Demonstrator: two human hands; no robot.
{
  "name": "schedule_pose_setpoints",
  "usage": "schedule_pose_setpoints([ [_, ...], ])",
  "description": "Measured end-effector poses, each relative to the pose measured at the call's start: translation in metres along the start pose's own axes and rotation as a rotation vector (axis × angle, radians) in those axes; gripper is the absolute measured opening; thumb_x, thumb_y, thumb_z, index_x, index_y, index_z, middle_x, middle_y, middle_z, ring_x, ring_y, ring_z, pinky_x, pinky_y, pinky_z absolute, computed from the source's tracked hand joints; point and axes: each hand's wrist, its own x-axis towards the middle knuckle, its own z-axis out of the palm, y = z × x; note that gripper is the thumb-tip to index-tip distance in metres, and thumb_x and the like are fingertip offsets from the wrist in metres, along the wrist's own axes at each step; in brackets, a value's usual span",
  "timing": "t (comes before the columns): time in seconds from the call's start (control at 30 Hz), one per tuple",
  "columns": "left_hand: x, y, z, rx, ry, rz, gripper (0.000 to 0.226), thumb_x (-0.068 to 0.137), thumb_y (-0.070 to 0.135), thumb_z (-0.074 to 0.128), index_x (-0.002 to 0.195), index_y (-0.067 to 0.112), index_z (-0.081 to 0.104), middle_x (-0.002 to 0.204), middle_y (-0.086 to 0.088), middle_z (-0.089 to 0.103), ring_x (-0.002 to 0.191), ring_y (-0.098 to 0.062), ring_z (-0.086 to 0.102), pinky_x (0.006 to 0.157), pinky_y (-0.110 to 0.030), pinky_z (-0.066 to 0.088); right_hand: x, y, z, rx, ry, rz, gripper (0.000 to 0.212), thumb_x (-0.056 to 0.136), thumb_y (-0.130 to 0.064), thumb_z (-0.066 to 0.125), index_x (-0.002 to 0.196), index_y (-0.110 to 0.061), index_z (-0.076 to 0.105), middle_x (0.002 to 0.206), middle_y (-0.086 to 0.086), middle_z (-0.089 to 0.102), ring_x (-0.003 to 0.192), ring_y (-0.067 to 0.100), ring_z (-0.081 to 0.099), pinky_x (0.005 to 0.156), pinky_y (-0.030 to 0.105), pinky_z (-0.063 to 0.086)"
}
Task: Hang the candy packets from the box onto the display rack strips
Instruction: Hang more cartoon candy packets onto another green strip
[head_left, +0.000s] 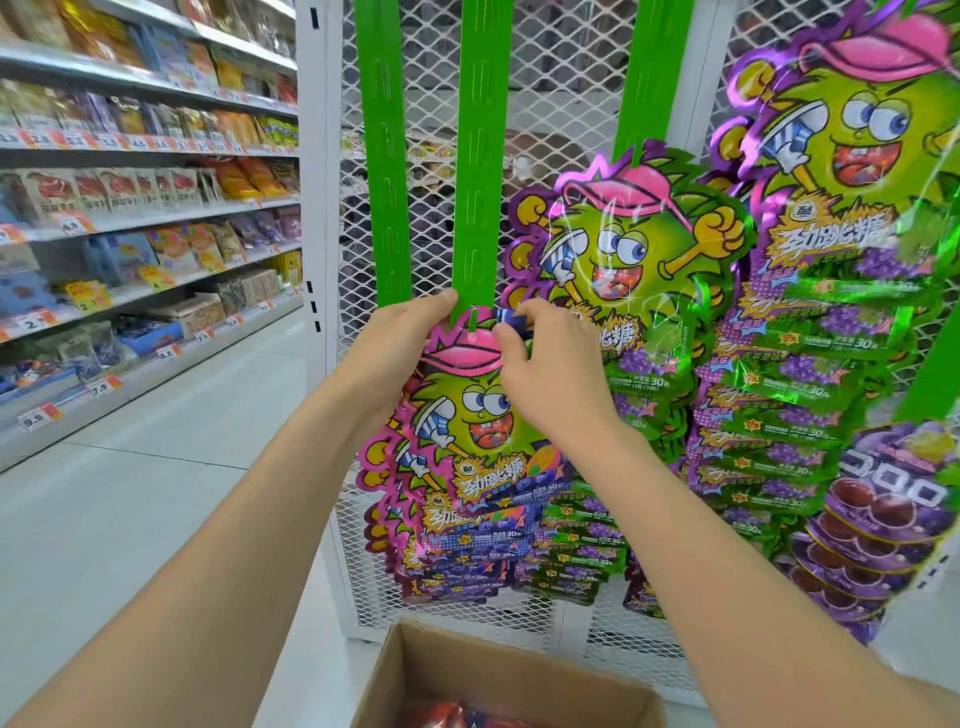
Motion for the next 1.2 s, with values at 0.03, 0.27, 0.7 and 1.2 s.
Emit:
schedule_pose_setpoints([
  [0.03, -0.003, 0.000, -0.001, 0.087, -0.011, 0.041, 0.051, 0.086, 0.066, 0.071, 0.113, 0.024, 0.078, 0.119, 0.006, 0.077, 0.118, -0.013, 0.068, 0.114, -0.043, 0.044, -0.003, 0.000, 0.000, -0.009, -0.015, -0.002, 0.023, 0.105, -0.030, 0.058, 0.118, -0.013, 0.067, 0.105, 0.005, 0.073, 0.104, 0.030, 0.059, 0.084, 0.037, 0.031],
  [0.27, -0.015, -0.033, 0.000, 0.686, 0.160, 0.484, 0.050, 0.097, 0.018, 0.073, 0.143, 0.019, 0.055, 0.115, 0.001, 0.068, 0.104, -0.022, 0.065, 0.097, -0.045, 0.052, -0.017, 0.003, -0.004, -0.104, 0.107, -0.110, 0.031, 0.097, -0.020, 0.069, 0.127, -0.011, 0.067, 0.113, 0.005, 0.072, 0.109, 0.026, 0.063, 0.099, 0.036, 0.044],
  [0.7, -0.128, -0.282, 0.036, 1.102, -0.462, -0.128, 0.030, 0.088, 0.034, 0.052, 0.113, 0.023, 0.066, 0.116, -0.007, 0.070, 0.112, -0.036, 0.065, 0.093, -0.046, 0.054, -0.267, 0.164, 0.081, -0.182, -0.748, 0.455, 0.032, 0.092, -0.018, 0.054, 0.061, -0.021, 0.058, 0.063, -0.004, 0.063, 0.065, 0.018, 0.063, 0.072, 0.038, 0.060],
  [1.2, -0.199, -0.428, 0.012, 1.840, -0.893, -0.487, 0.049, 0.103, 0.032, 0.043, 0.151, 0.020, 0.050, 0.165, -0.019, 0.036, 0.157, -0.044, 0.017, 0.128, -0.064, 0.001, -0.444, 0.236, 0.191, -0.338, -1.115, 1.111, 0.100, 0.077, -0.029, 0.088, 0.157, -0.017, 0.030, 0.154, 0.021, 0.039, 0.136, 0.040, 0.050, 0.108, 0.046, 0.050],
])
